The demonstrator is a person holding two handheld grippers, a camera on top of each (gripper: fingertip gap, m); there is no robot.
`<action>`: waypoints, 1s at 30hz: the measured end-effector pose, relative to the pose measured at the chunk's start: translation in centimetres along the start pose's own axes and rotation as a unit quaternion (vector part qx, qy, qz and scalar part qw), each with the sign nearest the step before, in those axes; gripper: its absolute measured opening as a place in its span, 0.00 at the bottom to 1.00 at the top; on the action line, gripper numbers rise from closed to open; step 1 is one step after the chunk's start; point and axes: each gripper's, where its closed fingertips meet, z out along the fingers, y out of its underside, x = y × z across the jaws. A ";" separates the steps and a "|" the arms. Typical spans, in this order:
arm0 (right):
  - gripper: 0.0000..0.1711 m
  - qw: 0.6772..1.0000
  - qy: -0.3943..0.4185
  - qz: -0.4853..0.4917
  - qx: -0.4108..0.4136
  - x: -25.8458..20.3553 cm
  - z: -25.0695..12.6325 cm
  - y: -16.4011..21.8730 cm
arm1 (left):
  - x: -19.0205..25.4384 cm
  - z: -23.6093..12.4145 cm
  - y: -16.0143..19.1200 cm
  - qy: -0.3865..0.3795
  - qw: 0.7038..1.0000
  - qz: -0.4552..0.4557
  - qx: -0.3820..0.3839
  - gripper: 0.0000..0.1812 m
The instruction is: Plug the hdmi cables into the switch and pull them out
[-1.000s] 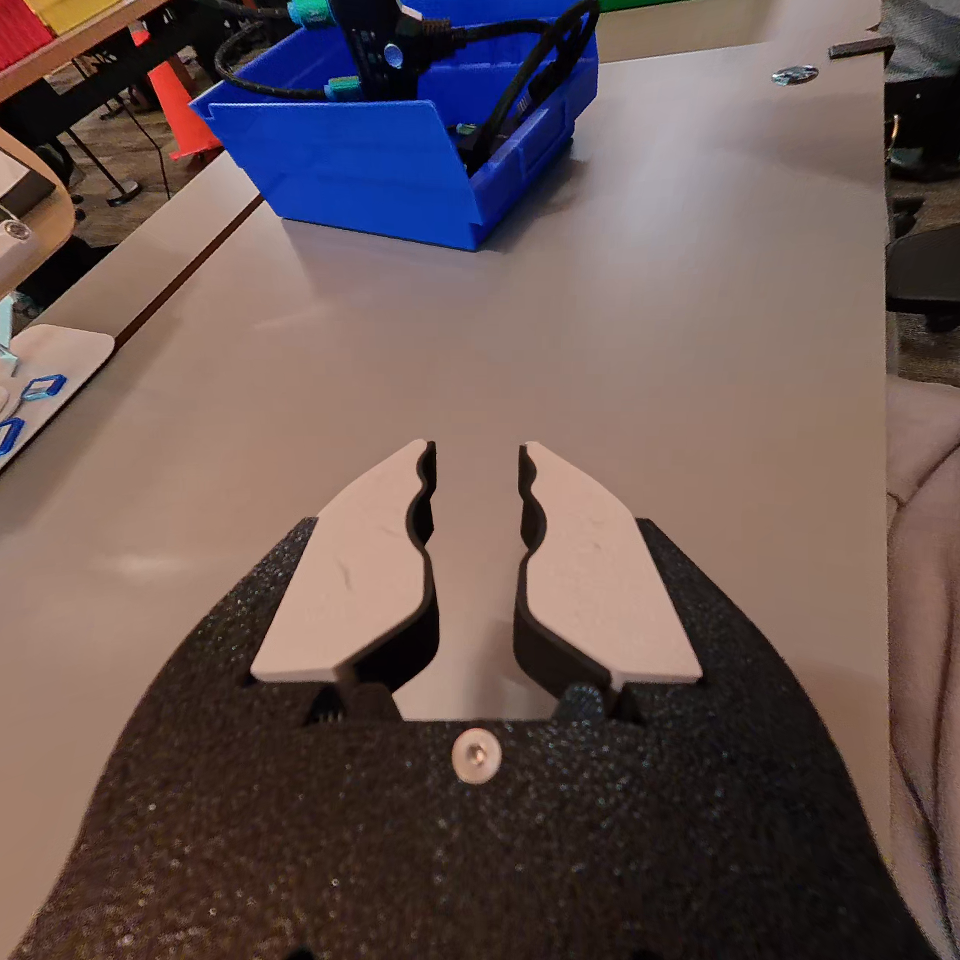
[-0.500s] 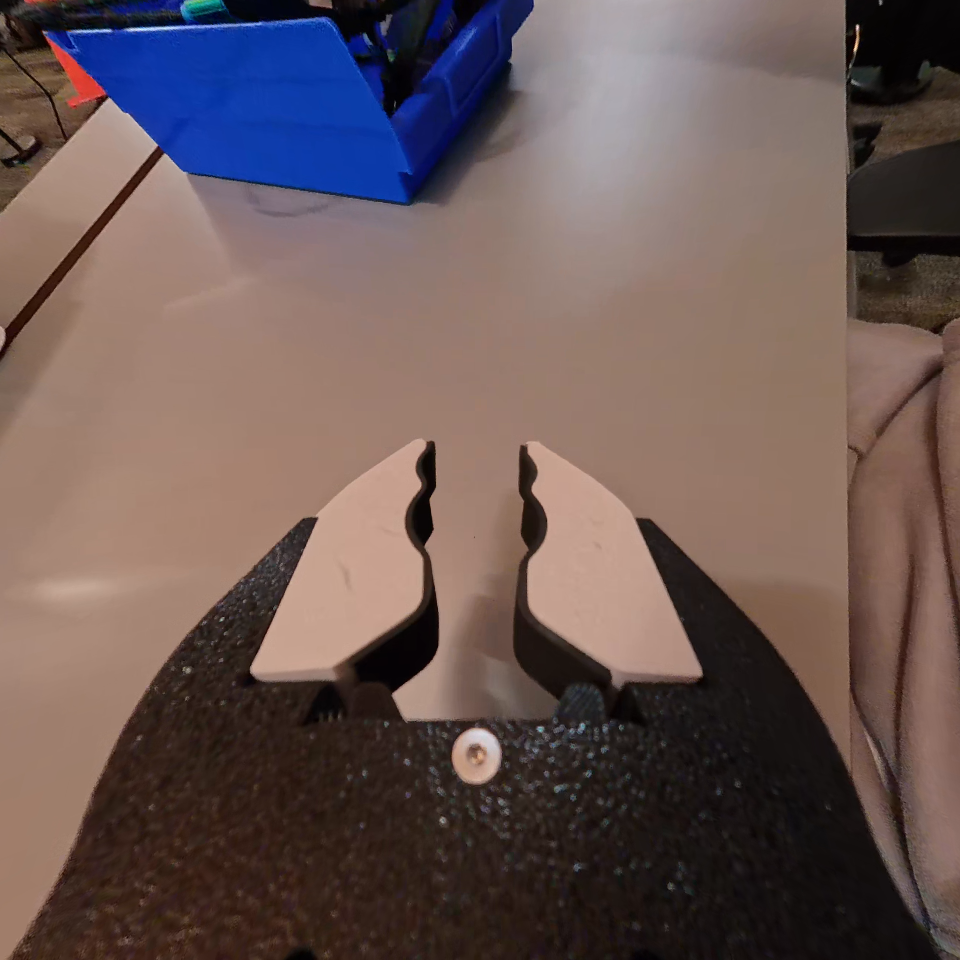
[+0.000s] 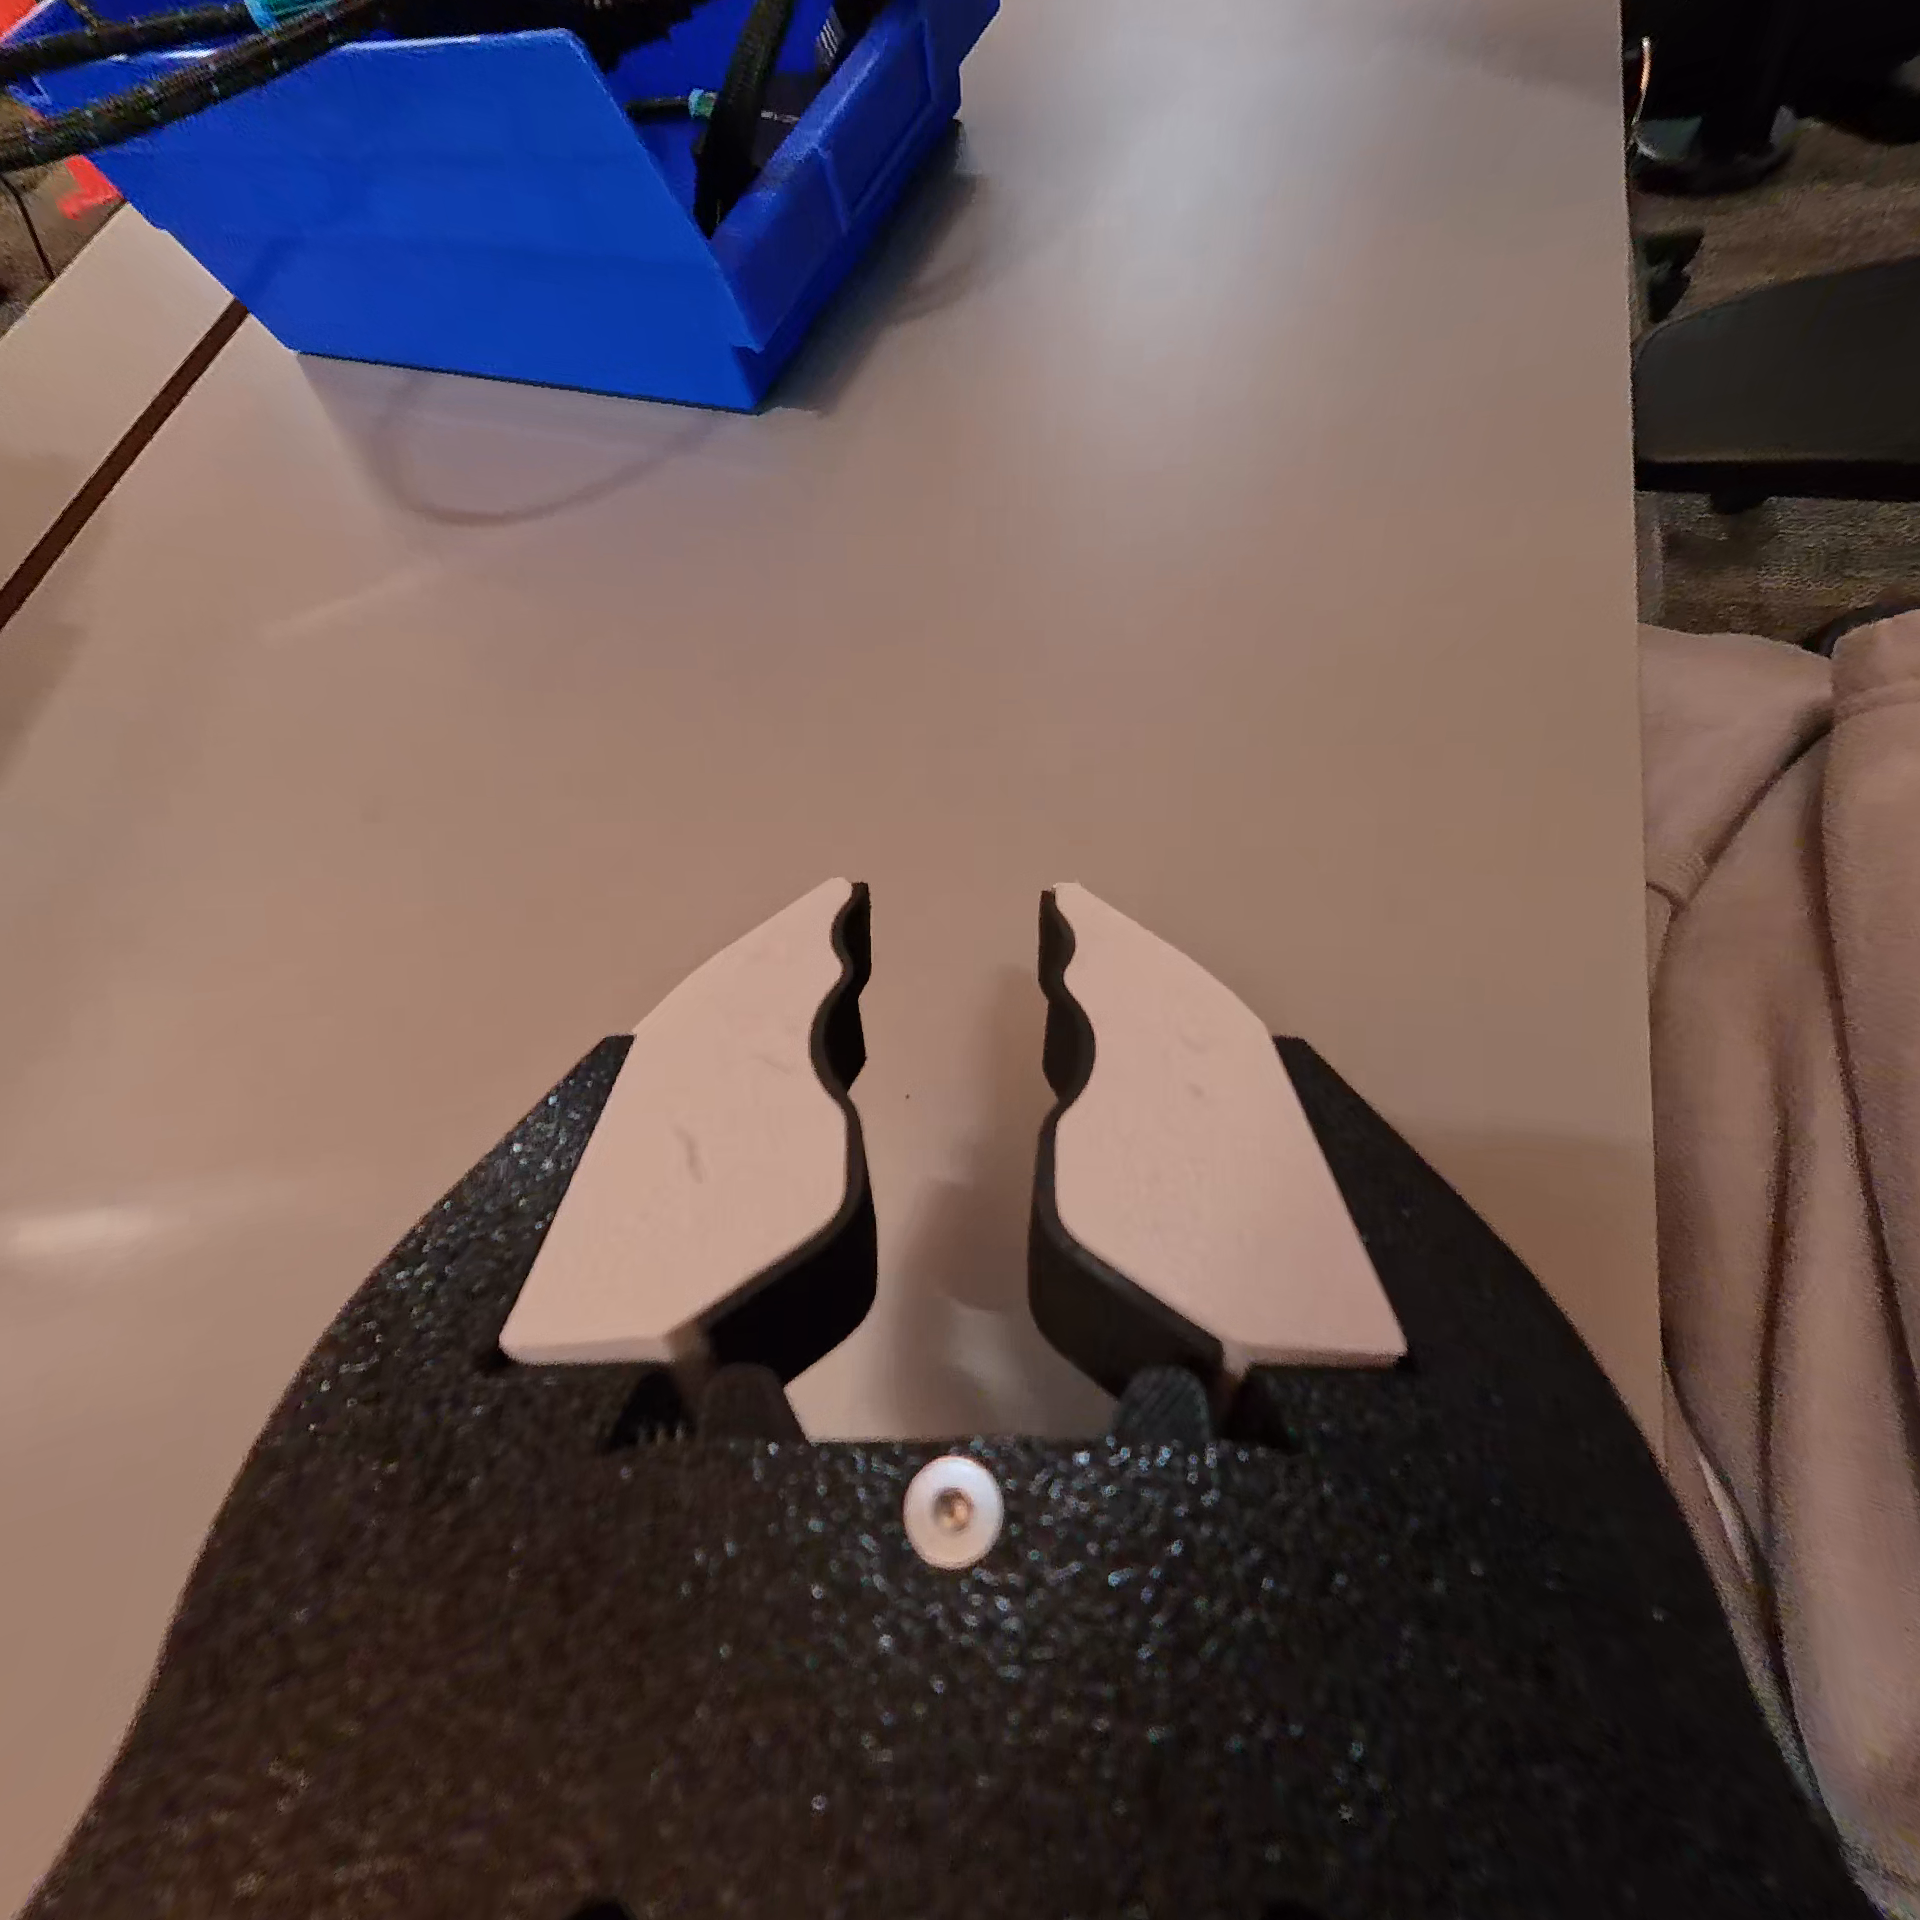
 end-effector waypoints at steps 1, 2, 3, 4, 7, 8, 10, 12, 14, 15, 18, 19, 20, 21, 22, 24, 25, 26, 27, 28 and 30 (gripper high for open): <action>0.42 0.999 0.008 0.021 0.035 0.0 -1.1 -0.6 | 0.0 0.1 0.0 -0.002 1.000 0.001 0.003 0.17; 0.42 0.996 0.021 0.043 0.076 0.2 -2.3 -1.3 | 0.0 0.2 -0.2 -0.006 1.000 -0.002 0.009 0.17; 0.42 0.990 0.036 0.070 0.119 0.3 -3.5 -1.8 | -0.2 0.4 -0.4 -0.013 1.000 -0.010 0.019 0.19; 0.42 0.981 0.052 0.101 0.160 0.4 -4.7 -2.1 | -0.7 0.7 -0.9 -0.027 0.999 -0.025 0.032 0.20; 0.42 0.931 0.127 0.205 0.274 0.9 -7.9 -1.8 | -2.8 2.0 -3.8 -0.083 0.988 -0.092 0.088 0.26; 0.43 0.911 0.156 0.239 0.299 0.9 -8.7 -1.2 | -3.6 2.8 -5.2 -0.099 0.983 -0.112 0.110 0.29; 0.45 0.871 0.201 0.293 0.339 0.4 -9.6 0.2 | -5.0 4.8 -8.0 -0.127 0.970 -0.144 0.147 0.34; 0.47 0.850 0.221 0.307 0.366 -0.7 -9.8 0.9 | -6.1 7.9 -10.3 -0.149 0.965 -0.159 0.147 0.38; 0.48 0.847 0.242 0.292 0.371 -0.7 -10.2 1.1 | -7.0 11.4 -12.0 -0.162 0.965 -0.163 0.125 0.39; 0.50 0.845 0.259 0.303 0.357 -0.3 -10.4 1.8 | -7.6 13.0 -12.6 -0.172 0.963 -0.172 0.115 0.39; 0.51 0.830 0.293 0.310 0.360 0.0 -11.5 3.2 | -10.4 16.7 -13.2 -0.229 0.945 -0.214 0.097 0.39; 0.51 0.826 0.288 0.317 0.367 0.0 -11.5 3.5 | -11.1 17.7 -13.1 -0.243 0.940 -0.222 0.092 0.39; 0.51 0.825 0.274 0.326 0.372 -0.1 -11.3 3.7 | -11.8 18.6 -12.8 -0.256 0.936 -0.227 0.081 0.39; 0.51 0.823 0.260 0.334 0.380 -0.2 -11.1 3.8 | -12.5 19.3 -12.5 -0.271 0.931 -0.234 0.071 0.39; 0.50 0.818 0.253 0.340 0.389 -0.2 -11.1 3.9 | -12.8 19.9 -12.4 -0.273 0.929 -0.242 0.068 0.39; 0.49 0.810 0.245 0.347 0.404 0.0 -11.1 3.8 | -12.8 20.9 -13.2 -0.248 0.928 -0.263 0.085 0.40; 0.49 0.810 0.240 0.349 0.405 -0.1 -10.9 3.7 | -12.9 21.1 -13.6 -0.239 0.927 -0.276 0.090 0.37; 0.48 0.813 0.233 0.350 0.402 -0.2 -10.6 3.6 | -13.2 21.2 -14.0 -0.235 0.923 -0.288 0.096 0.28; 0.48 0.819 0.227 0.346 0.398 -0.3 -10.3 3.3 | -13.7 21.0 -14.4 -0.234 0.921 -0.293 0.106 0.22; 0.49 0.825 0.222 0.338 0.395 -0.6 -10.1 3.0 | -14.2 20.7 -14.7 -0.242 0.919 -0.291 0.112 0.16; 0.49 0.836 0.221 0.320 0.387 -1.0 -9.7 2.3 | -15.4 20.4 -14.2 -0.272 0.921 -0.265 0.088 0.10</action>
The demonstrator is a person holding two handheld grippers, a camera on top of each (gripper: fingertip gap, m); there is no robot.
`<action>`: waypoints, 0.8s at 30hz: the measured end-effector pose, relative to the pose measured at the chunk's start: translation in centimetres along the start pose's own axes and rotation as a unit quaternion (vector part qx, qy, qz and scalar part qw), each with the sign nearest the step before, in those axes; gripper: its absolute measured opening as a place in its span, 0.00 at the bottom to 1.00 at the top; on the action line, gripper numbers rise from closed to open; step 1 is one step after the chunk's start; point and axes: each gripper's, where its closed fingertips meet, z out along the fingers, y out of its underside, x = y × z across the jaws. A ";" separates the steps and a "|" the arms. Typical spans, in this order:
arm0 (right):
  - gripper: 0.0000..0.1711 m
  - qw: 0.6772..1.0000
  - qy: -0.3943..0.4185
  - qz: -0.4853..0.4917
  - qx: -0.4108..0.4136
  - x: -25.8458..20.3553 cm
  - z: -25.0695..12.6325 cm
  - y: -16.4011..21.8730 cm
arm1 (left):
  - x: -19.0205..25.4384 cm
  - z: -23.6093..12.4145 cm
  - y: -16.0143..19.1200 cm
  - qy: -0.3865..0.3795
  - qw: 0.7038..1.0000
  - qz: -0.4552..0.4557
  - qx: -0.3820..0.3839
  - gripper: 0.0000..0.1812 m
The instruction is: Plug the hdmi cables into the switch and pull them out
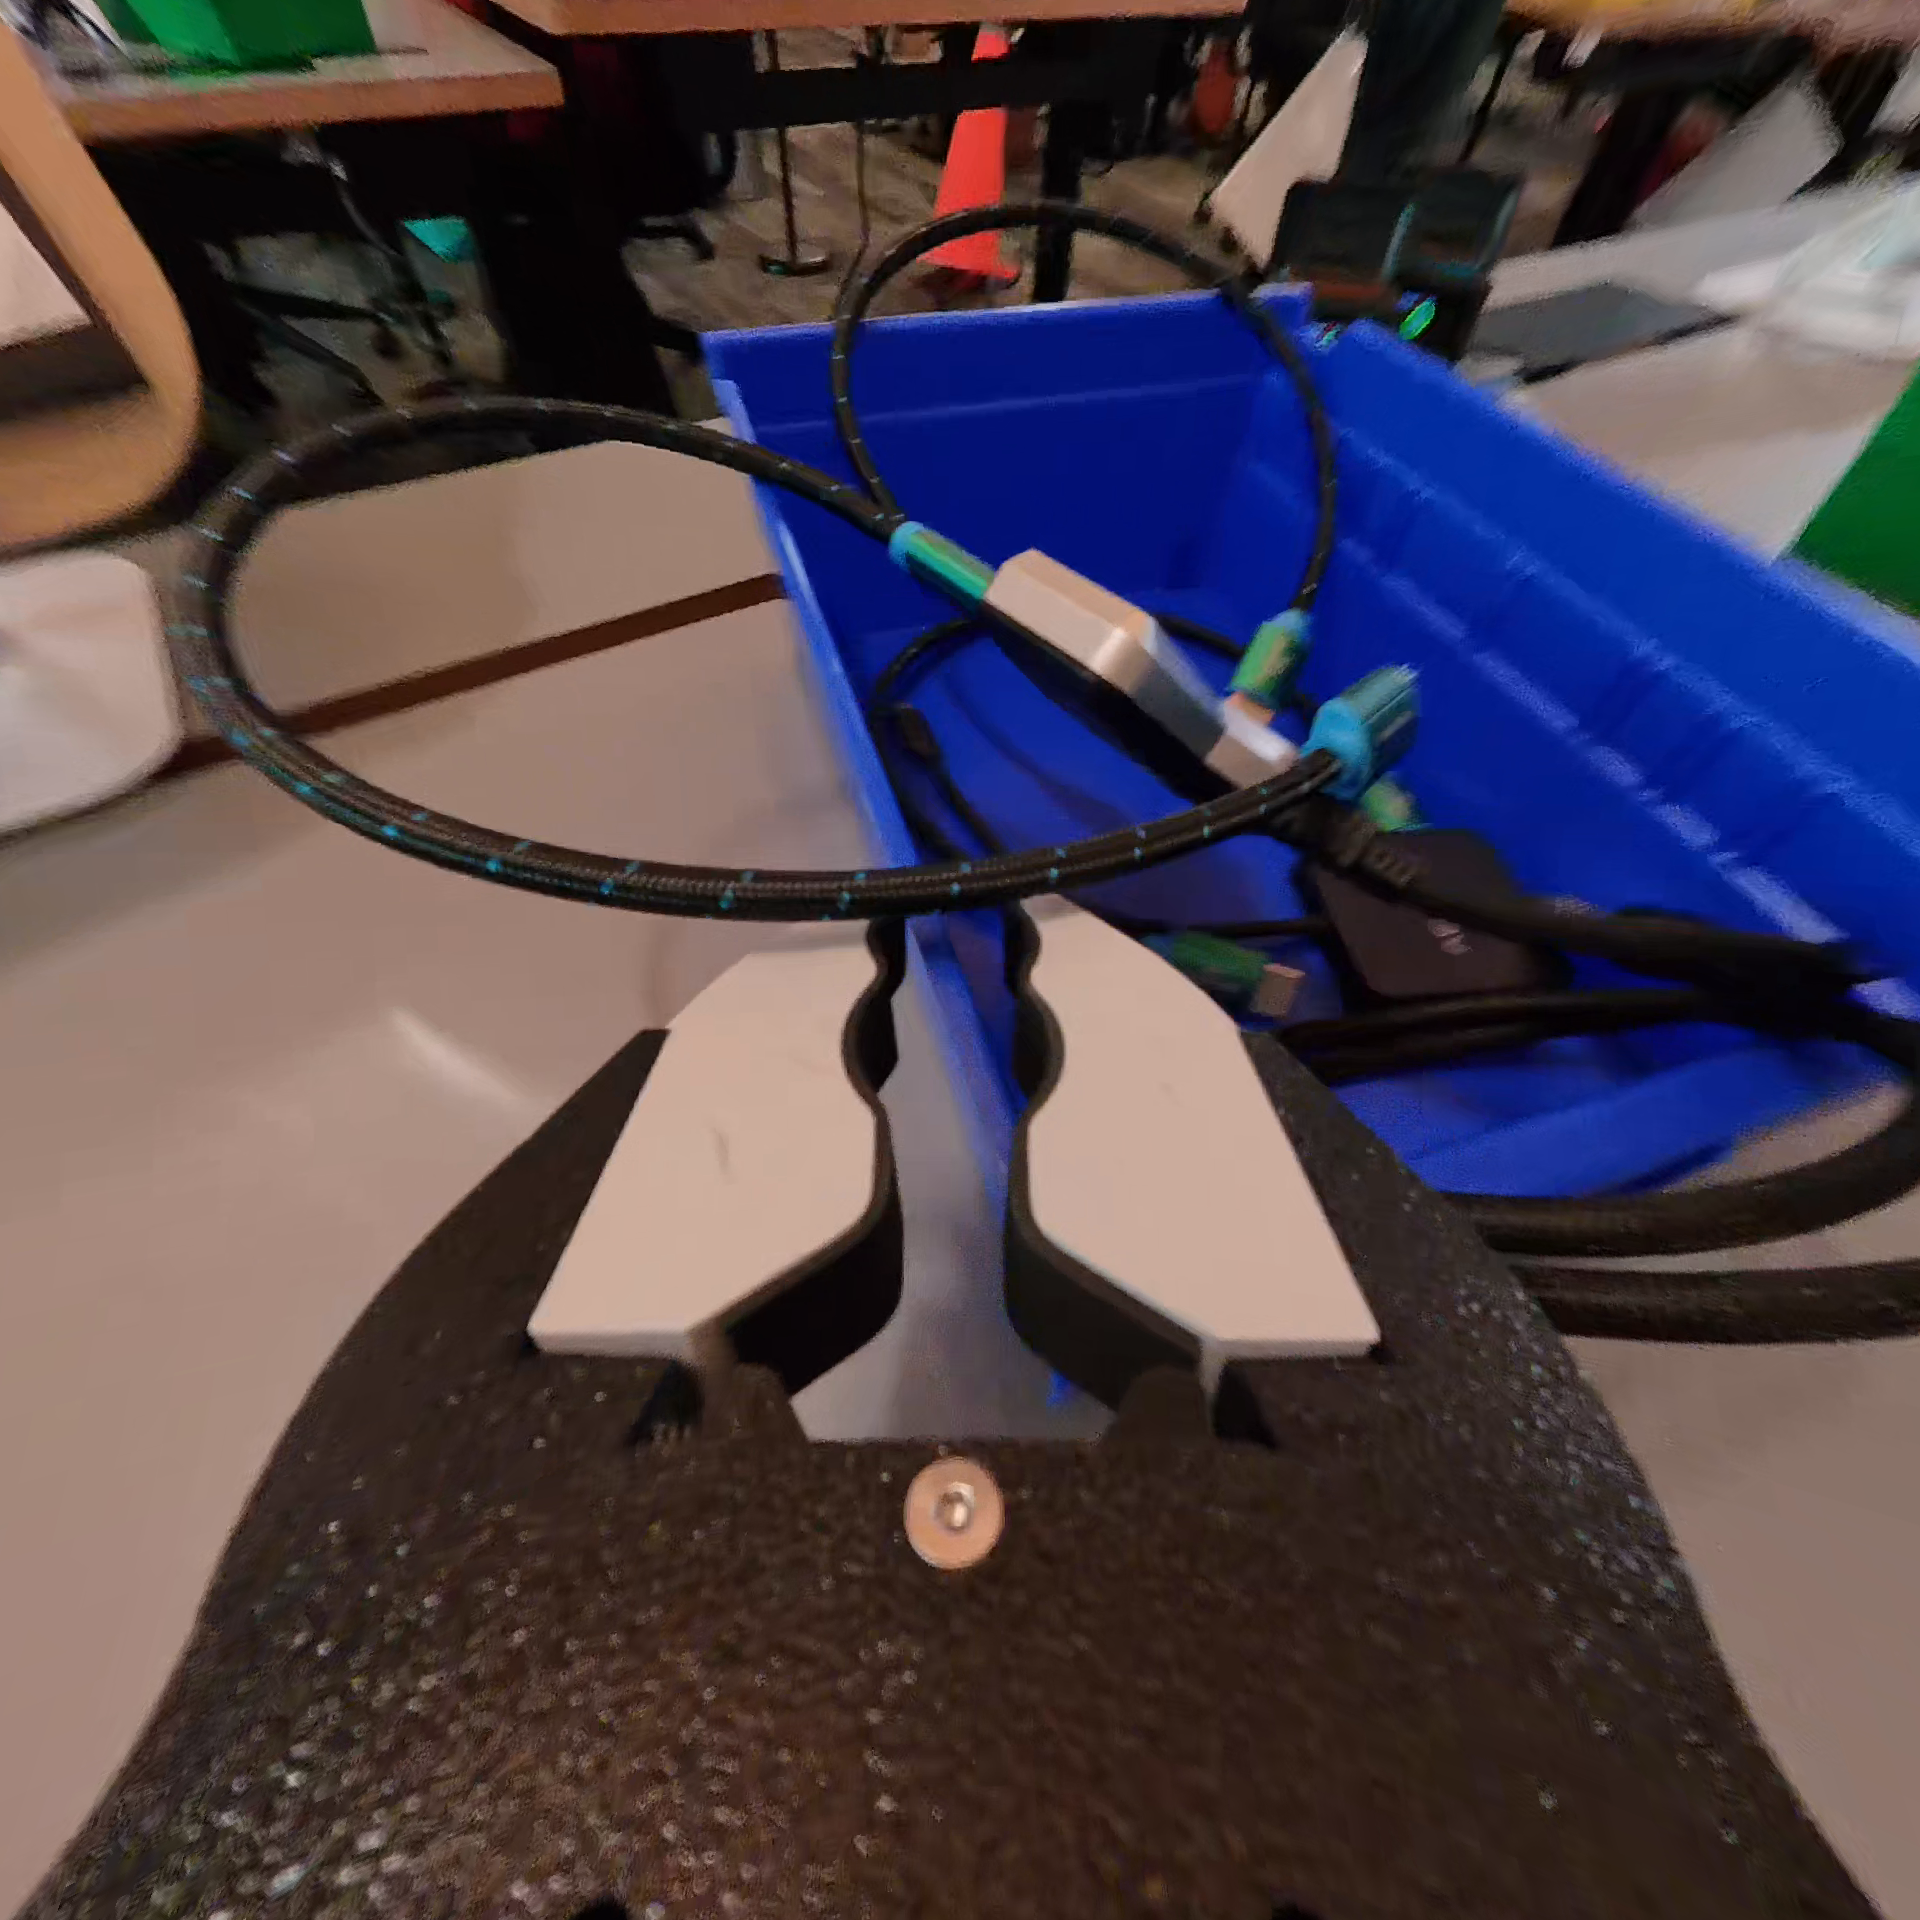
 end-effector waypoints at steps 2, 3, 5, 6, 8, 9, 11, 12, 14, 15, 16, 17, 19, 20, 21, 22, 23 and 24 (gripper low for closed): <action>0.48 1.000 -0.006 -0.007 -0.005 -0.7 0.3 0.0 | -1.4 0.1 0.0 -0.020 0.999 0.050 -0.006 0.06; 0.48 1.000 -0.013 -0.009 -0.005 -1.2 0.4 -0.1 | -2.0 -0.2 0.1 -0.020 0.998 0.061 -0.010 0.05; 0.48 0.999 -0.028 -0.016 -0.003 -2.2 0.5 -0.4 | -3.9 -1.3 0.5 -0.024 0.996 0.085 -0.018 0.04; 0.48 0.999 -0.032 -0.021 -0.002 -2.7 0.5 -0.6 | -4.9 -2.2 0.8 -0.024 0.994 0.101 -0.018 0.04; 0.48 0.999 -0.038 -0.029 0.004 -3.6 0.5 -1.2 | -6.6 -4.9 1.6 -0.004 0.994 0.111 -0.012 0.04; 0.48 0.999 -0.043 -0.031 0.007 -4.2 0.5 -1.4 | -7.6 -6.5 2.2 0.005 0.994 0.110 -0.008 0.04; 0.48 0.998 -0.054 -0.020 0.006 -5.5 1.0 -1.6 | -9.8 -10.1 3.4 0.009 0.993 0.116 0.002 0.04; 0.49 0.998 -0.066 -0.011 0.003 -6.6 1.2 -1.7 | -10.9 -12.0 4.1 0.009 0.993 0.115 0.007 0.04; 0.52 0.994 -0.109 -0.014 0.004 -10.0 1.8 -2.4 | -13.2 -15.9 5.4 0.008 0.994 0.106 0.017 0.04; 0.54 0.991 -0.132 -0.021 0.006 -12.1 2.0 -2.9 | -14.4 -17.9 6.0 0.007 0.995 0.101 0.021 0.04; 0.55 0.987 -0.158 -0.029 0.009 -14.3 2.1 -3.5 | -15.6 -19.7 6.7 0.003 0.995 0.096 0.023 0.04; 0.55 0.981 -0.188 -0.037 0.010 -16.6 2.2 -4.1 | -16.8 -21.5 7.3 -0.004 0.995 0.093 0.025 0.04; 0.56 0.969 -0.244 -0.044 0.013 -21.5 2.7 -6.0 | -19.1 -24.6 8.3 -0.023 0.995 0.089 0.027 0.04; 0.57 0.961 -0.273 -0.044 0.019 -24.1 3.1 -7.5 | -20.3 -25.9 8.7 -0.033 0.995 0.084 0.029 0.04; 0.57 0.951 -0.306 -0.042 0.017 -26.8 3.7 -9.1 | -21.4 -27.0 9.1 -0.041 0.996 0.076 0.032 0.04; 0.57 0.938 -0.342 -0.044 0.008 -29.7 4.4 -10.7 | -22.4 -27.9 9.4 -0.044 0.996 0.066 0.036 0.04; 0.58 0.924 -0.379 -0.047 -0.005 -32.8 5.4 -12.2 | -23.1 -28.8 9.7 -0.044 0.997 0.051 0.042 0.03; 0.58 0.910 -0.411 -0.043 -0.024 -35.9 6.5 -13.6 | -23.6 -29.5 9.9 -0.040 0.997 0.036 0.049 0.03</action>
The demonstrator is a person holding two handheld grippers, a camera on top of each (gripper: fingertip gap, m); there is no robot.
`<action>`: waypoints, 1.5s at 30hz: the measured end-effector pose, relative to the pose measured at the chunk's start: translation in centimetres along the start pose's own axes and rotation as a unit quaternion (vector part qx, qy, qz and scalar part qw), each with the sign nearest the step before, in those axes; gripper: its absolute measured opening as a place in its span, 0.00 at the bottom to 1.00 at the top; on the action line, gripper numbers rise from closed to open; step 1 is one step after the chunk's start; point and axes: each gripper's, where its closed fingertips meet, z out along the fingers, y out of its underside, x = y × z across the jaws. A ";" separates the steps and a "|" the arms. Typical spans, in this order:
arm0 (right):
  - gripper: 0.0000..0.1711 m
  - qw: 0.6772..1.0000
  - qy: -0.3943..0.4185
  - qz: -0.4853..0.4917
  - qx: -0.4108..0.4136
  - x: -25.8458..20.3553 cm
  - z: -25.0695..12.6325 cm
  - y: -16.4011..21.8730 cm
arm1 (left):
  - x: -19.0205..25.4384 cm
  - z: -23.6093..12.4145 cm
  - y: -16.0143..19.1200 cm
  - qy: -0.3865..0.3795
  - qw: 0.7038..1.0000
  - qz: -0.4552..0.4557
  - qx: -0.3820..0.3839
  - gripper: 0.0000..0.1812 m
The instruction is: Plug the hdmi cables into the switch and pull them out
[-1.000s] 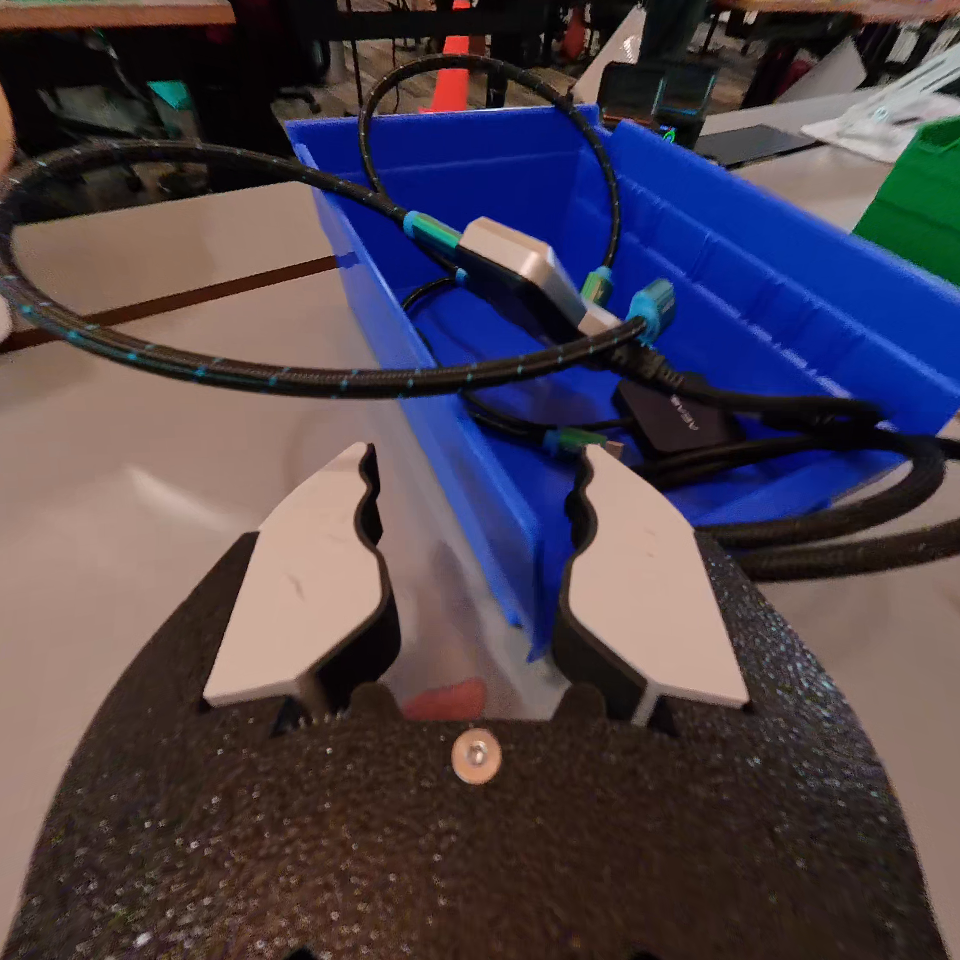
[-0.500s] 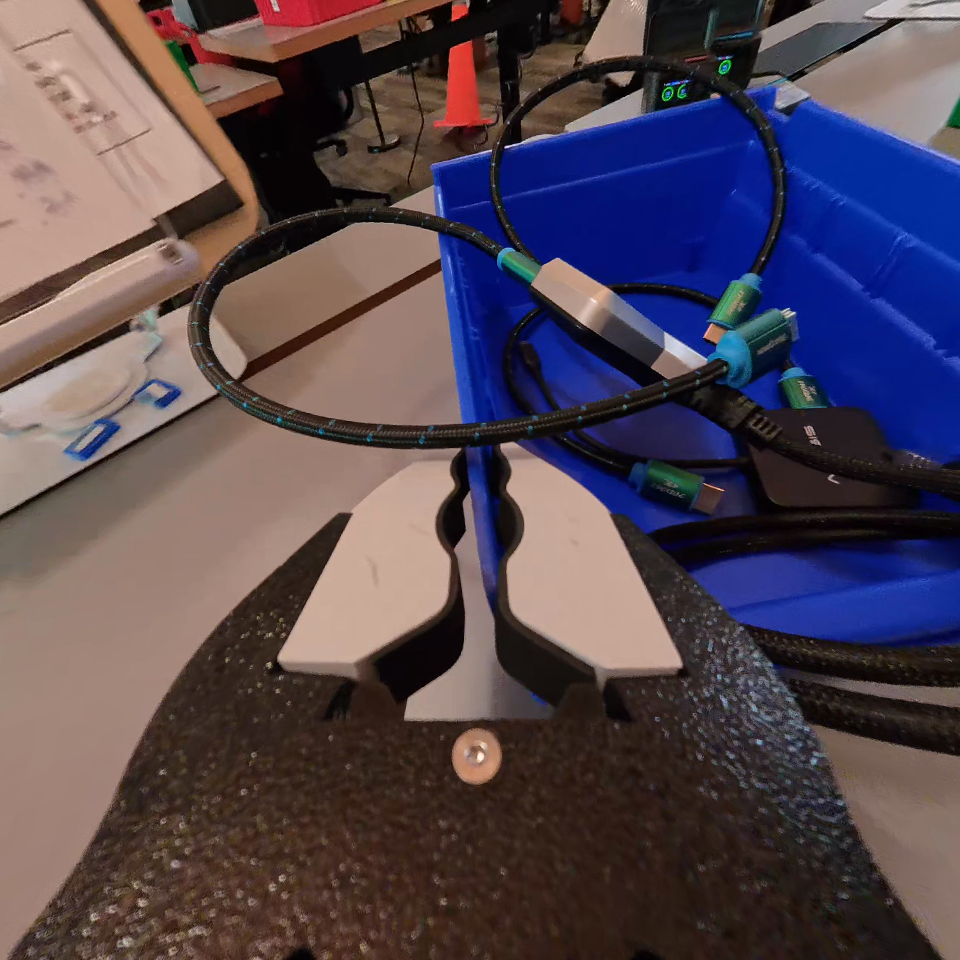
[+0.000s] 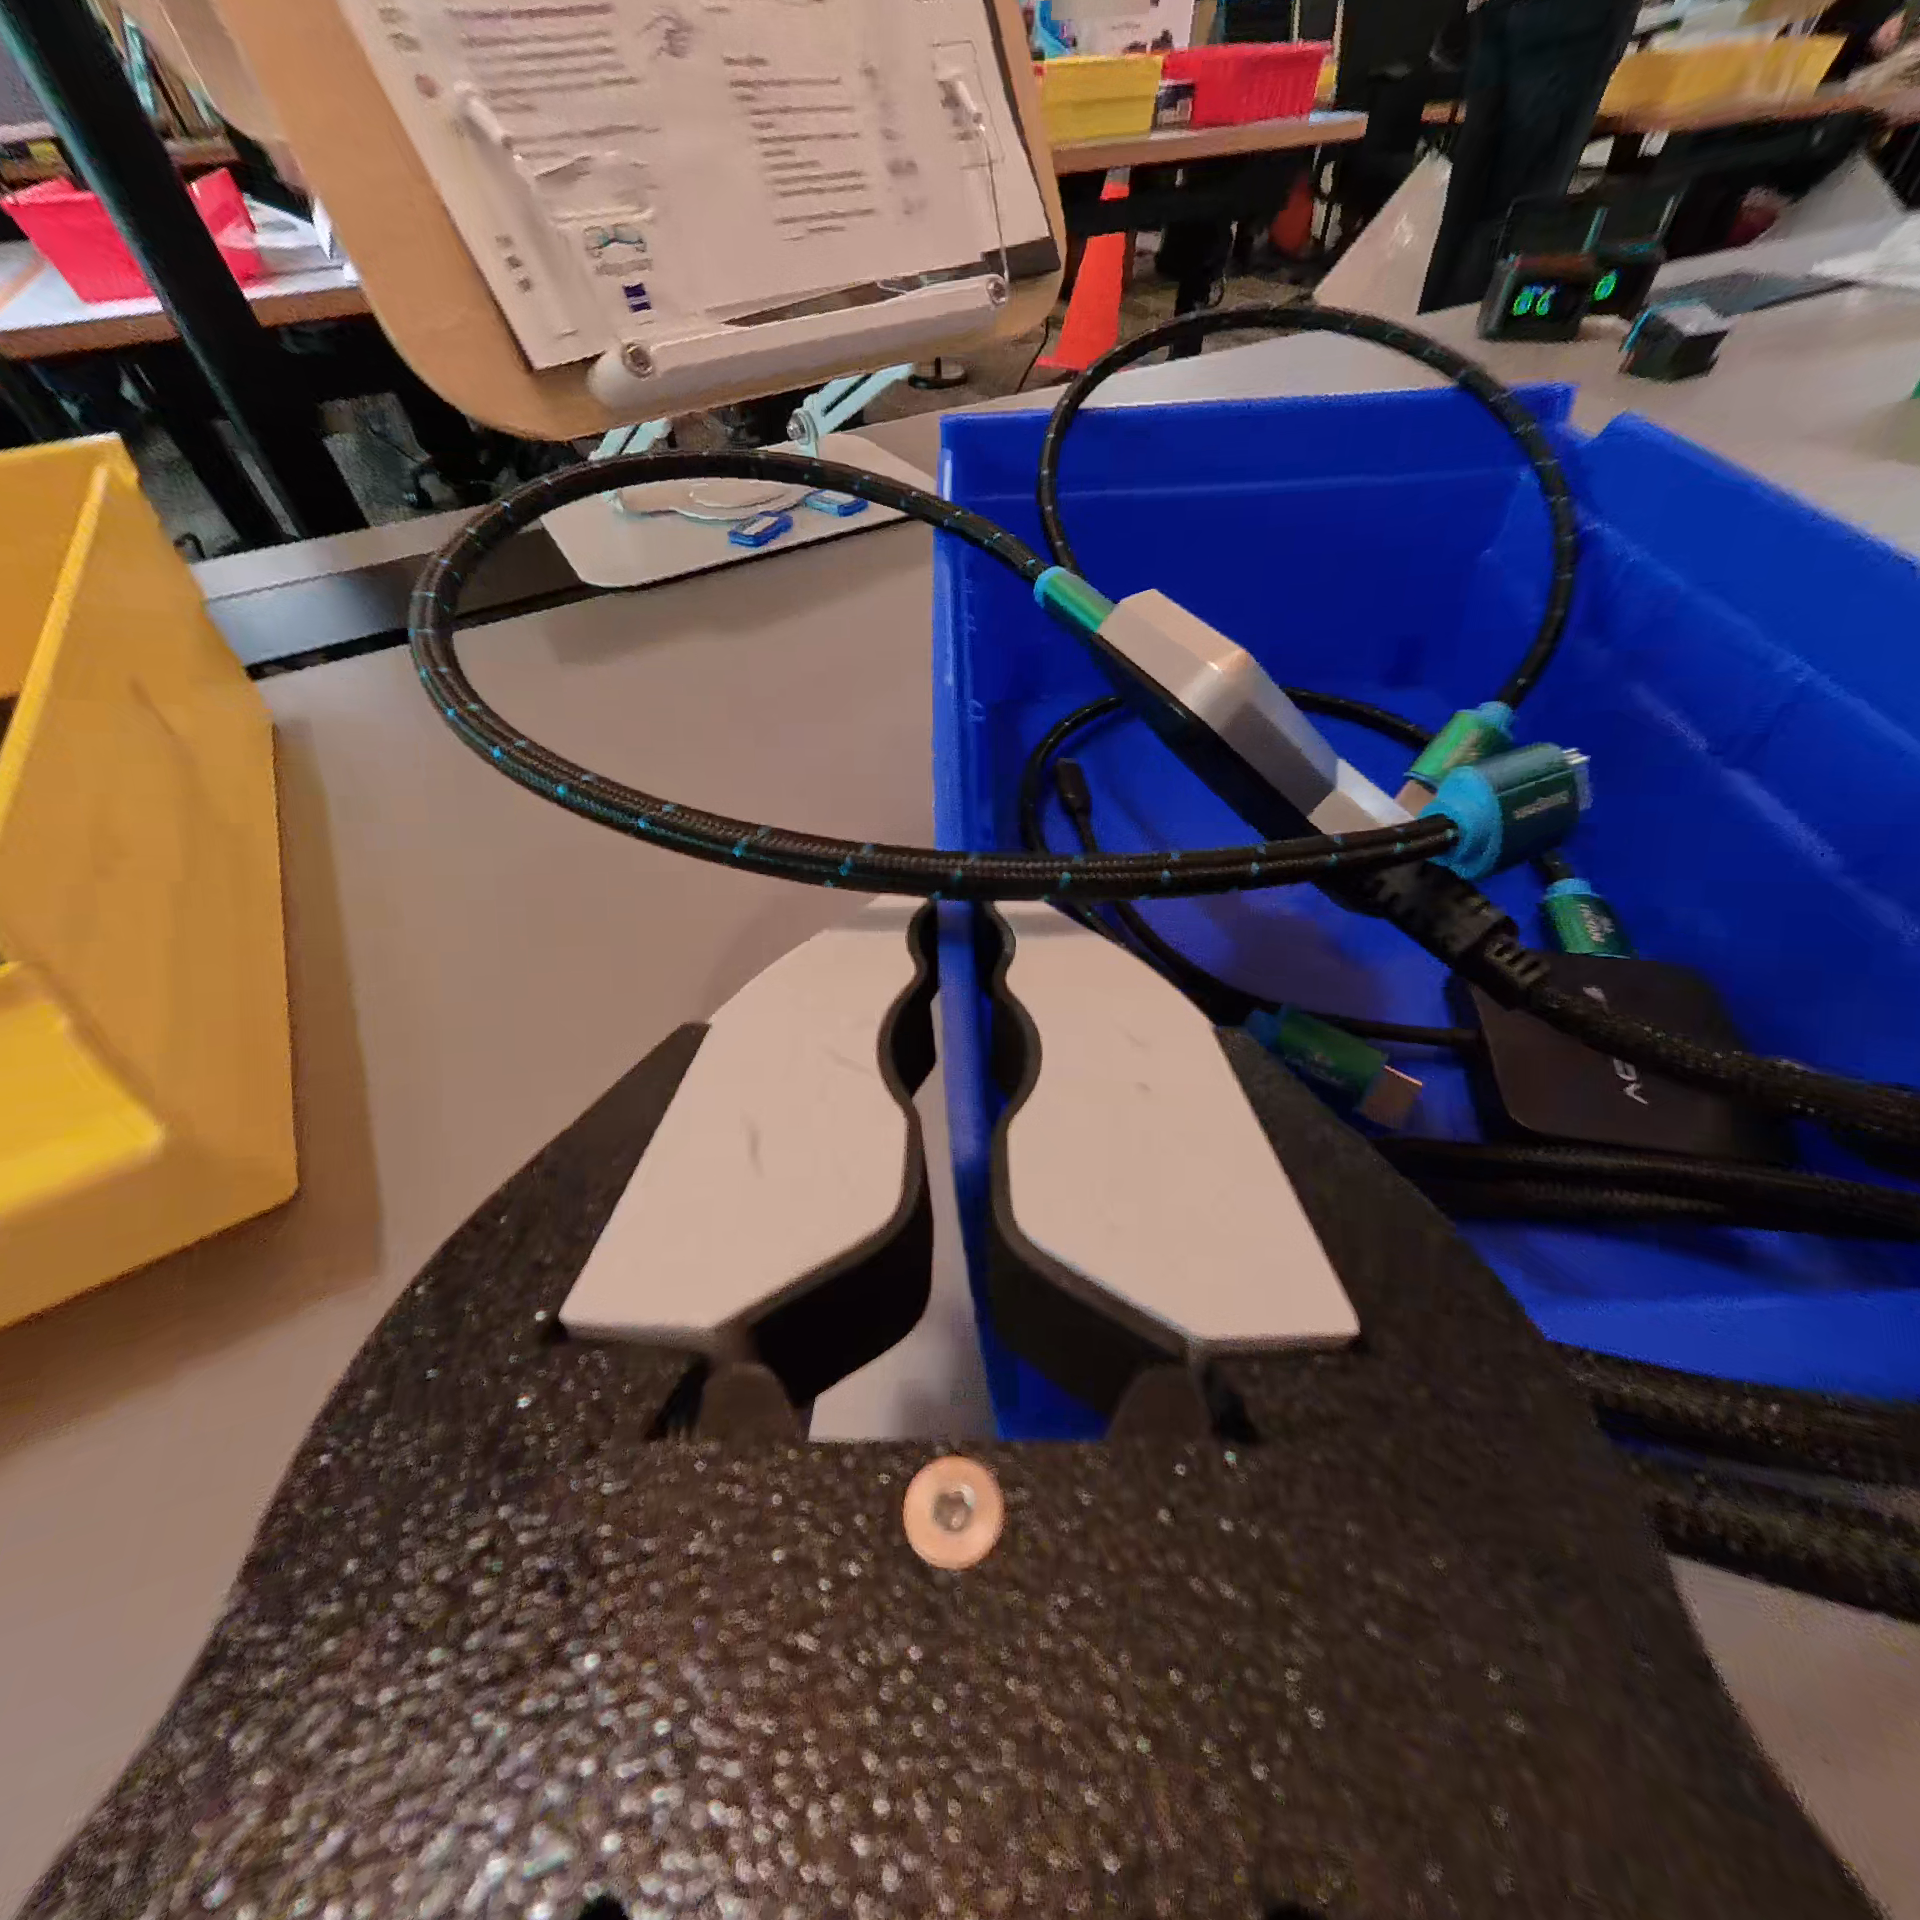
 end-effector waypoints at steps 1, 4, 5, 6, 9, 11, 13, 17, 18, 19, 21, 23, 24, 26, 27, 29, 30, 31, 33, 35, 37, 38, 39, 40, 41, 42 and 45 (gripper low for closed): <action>0.60 0.999 -0.036 0.021 -0.015 -1.0 3.3 -1.7 | -0.4 -0.5 0.2 0.003 1.000 -0.007 0.002 0.03; 0.60 0.989 -0.078 0.090 -0.092 -2.9 13.5 -4.1 | -1.3 -1.2 0.4 -0.015 1.000 -0.010 0.007 0.03; 0.61 0.983 -0.069 0.112 -0.131 -2.9 16.8 -3.7 | -1.3 -1.2 0.3 -0.015 1.000 -0.015 0.013 0.03; 0.60 0.975 -0.062 0.129 -0.171 -3.1 19.7 -2.8 | -1.3 -1.2 0.3 -0.015 1.000 -0.019 0.020 0.03; 0.59 0.942 -0.030 0.199 -0.270 -3.9 26.4 0.6 | -1.4 -1.2 0.2 -0.011 0.999 -0.013 0.034 0.03; 0.52 0.932 -0.025 0.225 -0.285 -4.6 29.3 1.7 | -1.6 -1.1 0.2 -0.014 0.999 -0.004 0.039 0.03; 0.43 0.918 -0.041 0.235 -0.317 -5.7 31.2 2.7 | -1.6 -1.1 0.1 -0.014 0.999 -0.001 0.041 0.03; 0.26 0.906 -0.033 0.217 -0.361 -6.0 33.0 4.1 | -1.7 -1.1 0.1 -0.019 0.999 0.008 0.042 0.03; 0.31 0.897 -0.037 0.233 -0.373 -6.2 33.3 4.6 | -1.7 -1.0 0.1 -0.021 0.999 0.012 0.043 0.03; 0.32 0.889 -0.033 0.254 -0.380 -6.5 34.0 5.1 | -1.8 -1.0 0.1 -0.023 0.999 0.015 0.043 0.04; 0.33 0.878 -0.026 0.258 -0.402 -6.9 34.5 6.4 | -1.8 -1.0 0.1 -0.023 0.999 0.015 0.042 0.04; 0.35 0.872 -0.012 0.233 -0.431 -7.4 35.0 8.0 | -1.9 -1.0 0.1 -0.023 0.999 0.014 0.042 0.04; 0.34 0.869 -0.011 0.225 -0.440 -7.8 35.3 8.7 | -1.9 -1.0 0.1 -0.024 0.999 0.014 0.042 0.04; 0.26 0.875 0.016 0.227 -0.428 -7.5 35.9 9.1 | -1.9 -1.0 0.1 -0.024 0.999 0.016 0.041 0.04; 0.19 0.872 0.028 0.253 -0.419 -7.3 36.2 9.1 | -1.9 -1.0 0.1 -0.024 0.999 0.016 0.041 0.04; 0.16 0.873 0.022 0.226 -0.431 -7.2 35.9 9.2 | -2.0 -0.9 0.1 -0.025 0.999 0.017 0.041 0.04; 0.15 0.873 0.017 0.214 -0.437 -7.3 35.8 9.1 | -2.0 -1.0 0.1 -0.026 0.999 0.019 0.041 0.04; 0.15 0.875 0.014 0.206 -0.438 -7.3 35.7 8.7 | -2.0 -1.0 0.1 -0.028 0.999 0.021 0.042 0.04; 0.15 0.876 0.011 0.175 -0.450 -6.9 35.3 7.9 | -2.0 -1.0 0.1 -0.029 0.998 0.026 0.042 0.04; 0.15 0.876 -0.001 0.154 -0.457 -6.5 34.6 6.4 | -2.1 -1.0 0.1 -0.031 0.998 0.030 0.042 0.04; 0.15 0.883 -0.025 0.144 -0.446 -6.0 33.7 4.0 | -2.4 -1.1 0.1 -0.034 0.998 0.033 0.042 0.04; 0.14 0.890 -0.035 0.142 -0.433 -5.5 33.1 2.5 | -2.5 -1.1 0.1 -0.035 0.998 0.035 0.042 0.04; 0.14 0.898 -0.042 0.140 -0.416 -4.8 32.5 0.8 | -2.6 -1.1 0.2 -0.036 0.998 0.036 0.042 0.04; 0.14 0.905 -0.046 0.139 -0.399 -4.0 31.7 -1.1 | -2.6 -1.1 0.1 -0.036 0.998 0.038 0.042 0.05; 0.14 0.913 -0.049 0.137 -0.380 -3.1 30.6 -3.0 | -2.6 -1.1 0.2 -0.036 0.998 0.040 0.042 0.05; 0.14 0.922 -0.051 0.133 -0.361 -2.0 29.3 -4.9 | -2.7 -1.1 0.2 -0.035 0.998 0.042 0.042 0.05; 0.14 0.943 -0.050 0.118 -0.308 1.6 24.0 -9.2 | -3.5 -1.5 0.3 -0.036 0.997 0.050 0.041 0.05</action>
